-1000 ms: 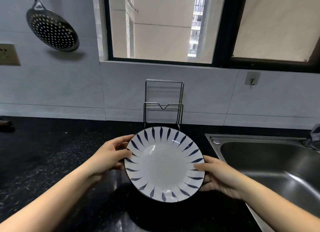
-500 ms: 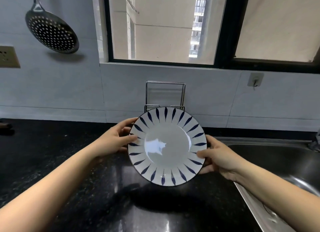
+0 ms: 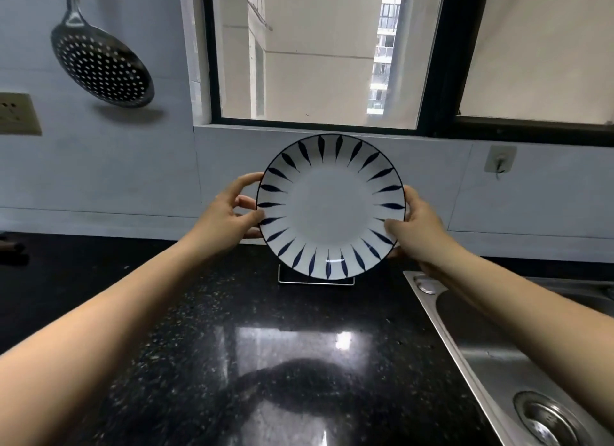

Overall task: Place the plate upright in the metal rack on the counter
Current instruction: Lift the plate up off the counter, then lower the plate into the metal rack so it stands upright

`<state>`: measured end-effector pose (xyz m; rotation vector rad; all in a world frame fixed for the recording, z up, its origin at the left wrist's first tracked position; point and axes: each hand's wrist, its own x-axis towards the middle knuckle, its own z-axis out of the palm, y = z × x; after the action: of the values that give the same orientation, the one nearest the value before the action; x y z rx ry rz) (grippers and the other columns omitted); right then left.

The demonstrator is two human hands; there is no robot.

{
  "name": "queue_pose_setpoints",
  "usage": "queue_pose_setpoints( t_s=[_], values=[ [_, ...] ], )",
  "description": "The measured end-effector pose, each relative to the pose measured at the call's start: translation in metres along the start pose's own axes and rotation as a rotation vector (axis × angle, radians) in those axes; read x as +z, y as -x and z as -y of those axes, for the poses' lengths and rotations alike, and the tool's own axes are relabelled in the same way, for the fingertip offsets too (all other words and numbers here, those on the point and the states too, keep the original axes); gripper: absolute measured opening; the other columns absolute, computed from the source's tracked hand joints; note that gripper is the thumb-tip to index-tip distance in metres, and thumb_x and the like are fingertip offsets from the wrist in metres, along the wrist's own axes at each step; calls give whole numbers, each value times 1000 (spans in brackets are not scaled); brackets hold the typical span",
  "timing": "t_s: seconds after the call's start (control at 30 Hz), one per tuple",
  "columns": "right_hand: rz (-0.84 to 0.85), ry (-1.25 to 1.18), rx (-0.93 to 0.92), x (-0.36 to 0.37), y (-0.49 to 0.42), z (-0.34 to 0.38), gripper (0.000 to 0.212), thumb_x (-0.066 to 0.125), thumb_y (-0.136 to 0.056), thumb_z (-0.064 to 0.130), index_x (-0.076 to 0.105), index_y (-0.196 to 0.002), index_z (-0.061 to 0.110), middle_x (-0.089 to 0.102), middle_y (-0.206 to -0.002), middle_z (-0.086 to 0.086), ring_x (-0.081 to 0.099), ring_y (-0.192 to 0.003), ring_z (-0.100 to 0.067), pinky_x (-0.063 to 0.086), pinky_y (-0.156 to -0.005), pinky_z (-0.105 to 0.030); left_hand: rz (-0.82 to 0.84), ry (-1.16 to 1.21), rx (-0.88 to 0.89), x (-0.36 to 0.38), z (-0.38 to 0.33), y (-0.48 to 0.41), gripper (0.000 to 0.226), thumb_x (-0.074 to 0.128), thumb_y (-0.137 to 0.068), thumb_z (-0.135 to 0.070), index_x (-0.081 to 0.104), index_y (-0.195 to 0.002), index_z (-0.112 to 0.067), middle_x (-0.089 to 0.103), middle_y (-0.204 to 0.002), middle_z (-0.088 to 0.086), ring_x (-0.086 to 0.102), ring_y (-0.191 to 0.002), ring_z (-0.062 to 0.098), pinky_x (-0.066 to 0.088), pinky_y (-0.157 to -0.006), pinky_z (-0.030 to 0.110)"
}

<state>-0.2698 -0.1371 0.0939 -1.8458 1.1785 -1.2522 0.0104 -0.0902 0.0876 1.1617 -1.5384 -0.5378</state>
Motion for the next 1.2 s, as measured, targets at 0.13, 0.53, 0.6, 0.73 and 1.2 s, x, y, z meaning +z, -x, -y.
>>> queue_pose_setpoints(
  t_s=[0.13, 0.53, 0.6, 0.73, 1.2],
  values=[
    [-127, 73, -89, 3, -23, 11, 46, 46, -81, 0, 49, -116, 30, 64, -95, 2, 61, -80, -19, 57, -61, -28, -134, -29, 29, 6, -3, -21, 48, 53, -89, -12, 41, -121, -46, 49, -98, 2, 63, -78, 23, 53, -57, 13],
    [-265, 284, -286, 5, -80, 51, 56, 32, -81, -5, 42, -118, 36, 56, -82, -4, 51, -66, -24, 49, -55, -36, -314, -128, 62, 0, -4, -59, 51, 57, -85, -20, 39, -130, -34, 55, -111, 6, 60, -90, 17, 51, -74, 31],
    [-291, 313, -322, 7, -86, 53, 56, 33, -81, -5, 40, -117, 38, 58, -84, -7, 53, -70, -27, 49, -59, -38, -283, -82, 49, 3, -1, -61, 55, 57, -84, -16, 37, -132, -31, 53, -113, 5, 57, -92, 13, 45, -69, 22],
    [-360, 349, -381, 10, -95, 51, 59, 32, -79, -7, 40, -117, 38, 60, -81, -13, 53, -68, -31, 46, -56, -37, -258, -13, 36, 6, 1, -64, 61, 57, -82, -13, 34, -135, -32, 48, -116, 1, 51, -105, 17, 41, -77, 24],
    [-332, 451, -281, 25, -101, -2, 59, 34, -80, -7, 43, -120, 34, 60, -78, -14, 53, -66, -33, 45, -58, -37, -36, -11, -92, 19, 33, -51, 78, 63, -80, -6, 23, -140, -36, 51, -113, 10, 48, -113, 23, 38, -97, 35]
  ],
)
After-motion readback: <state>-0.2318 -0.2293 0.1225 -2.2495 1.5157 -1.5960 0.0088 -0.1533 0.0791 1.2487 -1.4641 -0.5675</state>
